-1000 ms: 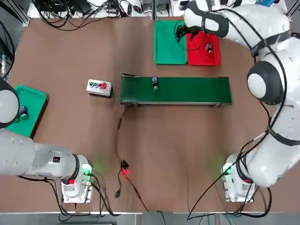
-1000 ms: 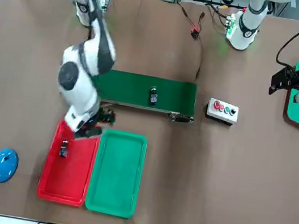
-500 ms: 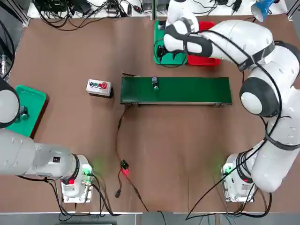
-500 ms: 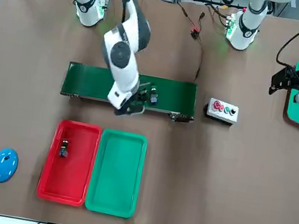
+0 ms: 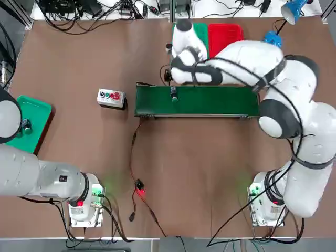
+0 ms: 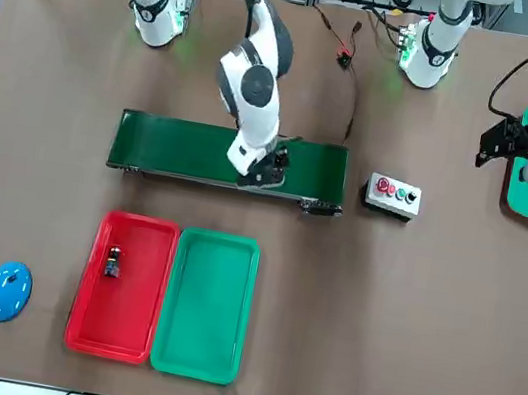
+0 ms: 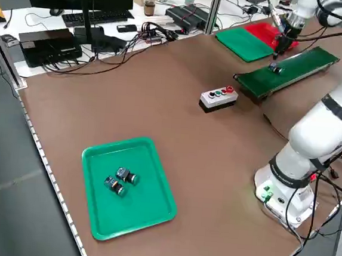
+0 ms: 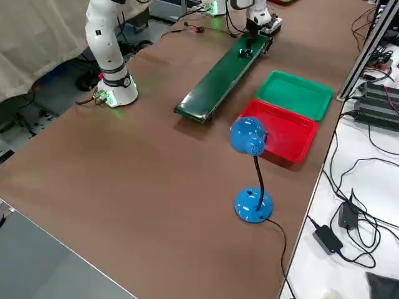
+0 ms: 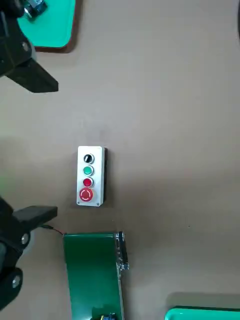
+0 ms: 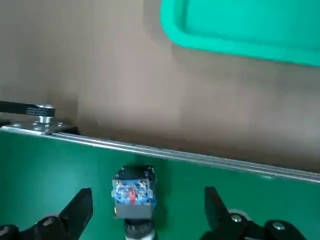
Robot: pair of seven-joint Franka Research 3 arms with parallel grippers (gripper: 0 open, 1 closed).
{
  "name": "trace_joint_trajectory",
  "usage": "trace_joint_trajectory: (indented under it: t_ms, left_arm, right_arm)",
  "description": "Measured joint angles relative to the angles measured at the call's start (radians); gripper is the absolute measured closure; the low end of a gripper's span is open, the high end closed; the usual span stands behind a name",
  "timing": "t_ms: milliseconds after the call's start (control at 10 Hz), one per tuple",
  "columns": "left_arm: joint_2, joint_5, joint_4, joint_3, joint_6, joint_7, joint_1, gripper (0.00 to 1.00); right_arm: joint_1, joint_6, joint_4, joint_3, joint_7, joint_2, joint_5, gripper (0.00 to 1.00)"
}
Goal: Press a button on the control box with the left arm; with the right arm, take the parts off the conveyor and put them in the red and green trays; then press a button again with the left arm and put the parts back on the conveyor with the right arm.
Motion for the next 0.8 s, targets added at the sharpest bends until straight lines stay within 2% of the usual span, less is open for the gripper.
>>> trace_joint_trajectory:
  t_ms: [300,500,800]
  left_arm:
    - [0.000,0.000,0.000,0.000,0.000,0.000,0.000,0.00]
    - [0.000,0.000,0.000,0.000,0.000,0.000,0.002,0.00]
    - [0.000,0.000,0.000,0.000,0.000,0.000,0.005,0.00]
  right_arm:
    - [0.027,0.014,0.001,-0.001,0.024,0.028,-0.008,0.01]
    - [0.028,0.014,0.001,-0.002,0.027,0.028,-0.008,0.06]
    - [0.028,0.012,0.001,-0.002,0.053,0.037,-0.009,0.29]
